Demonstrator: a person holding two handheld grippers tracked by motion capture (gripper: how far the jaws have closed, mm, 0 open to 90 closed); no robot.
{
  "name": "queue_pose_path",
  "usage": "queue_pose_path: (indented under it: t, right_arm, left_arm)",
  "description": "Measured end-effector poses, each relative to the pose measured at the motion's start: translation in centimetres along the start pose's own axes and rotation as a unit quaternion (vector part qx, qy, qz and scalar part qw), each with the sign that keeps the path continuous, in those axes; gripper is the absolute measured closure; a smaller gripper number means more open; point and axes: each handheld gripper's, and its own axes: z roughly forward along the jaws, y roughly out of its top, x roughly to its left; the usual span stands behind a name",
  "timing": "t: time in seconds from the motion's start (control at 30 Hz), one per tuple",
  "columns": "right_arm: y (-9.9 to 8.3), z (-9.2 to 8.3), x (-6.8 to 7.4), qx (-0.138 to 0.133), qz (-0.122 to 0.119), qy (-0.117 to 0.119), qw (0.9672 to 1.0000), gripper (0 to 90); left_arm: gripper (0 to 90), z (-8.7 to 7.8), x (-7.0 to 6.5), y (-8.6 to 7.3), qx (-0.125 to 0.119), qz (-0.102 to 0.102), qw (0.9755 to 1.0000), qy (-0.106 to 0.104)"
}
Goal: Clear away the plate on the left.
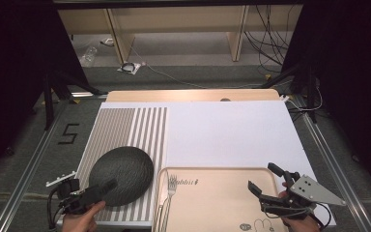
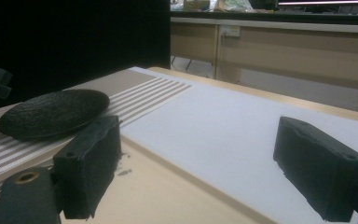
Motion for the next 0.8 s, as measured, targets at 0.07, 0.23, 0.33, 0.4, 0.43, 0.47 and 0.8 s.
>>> queue_pose_path:
  t: [0.07,0.23,0.33,0.4,0.43,0.47,0.8]
  right_arm:
    - [0.0,0.0,0.0,0.002,0.000,0.000,1.0000,15.9]
    - [0.0,0.1,0.0,0.002,-0.002,-0.001,1.0000,15.9]
    - [0.0,0.0,0.0,0.001,-0.001,-0.001,1.0000,15.9]
    - [0.0,0.0,0.0,0.000,-0.002,-0.001,1.0000,15.9]
    - [0.0,0.0,0.0,0.000,-0.003,0.000,1.0000,15.9]
    - [0.0,0.0,0.0,0.000,-0.003,0.000,1.0000,15.9]
    - [0.0,0.0,0.0,0.001,-0.002,0.000,1.0000,15.9]
  left_arm:
    - [16.0,-0.2,0.5,0.0,-0.004,-0.018,0.9998,0.004]
    - [16.0,-0.7,1.1,0.0,-0.018,-0.036,0.9991,0.014]
    - [16.0,-0.7,1.5,-0.3,-0.016,-0.061,0.9980,0.013]
    - [16.0,-0.6,1.7,-0.5,-0.015,-0.074,0.9970,0.016]
    - [16.0,-0.6,1.8,-0.6,-0.015,-0.078,0.9967,0.018]
    - [16.0,-0.6,1.9,-0.7,-0.017,-0.085,0.9960,0.021]
    - [16.0,-0.7,3.5,-1.2,-0.016,-0.166,0.9859,0.017]
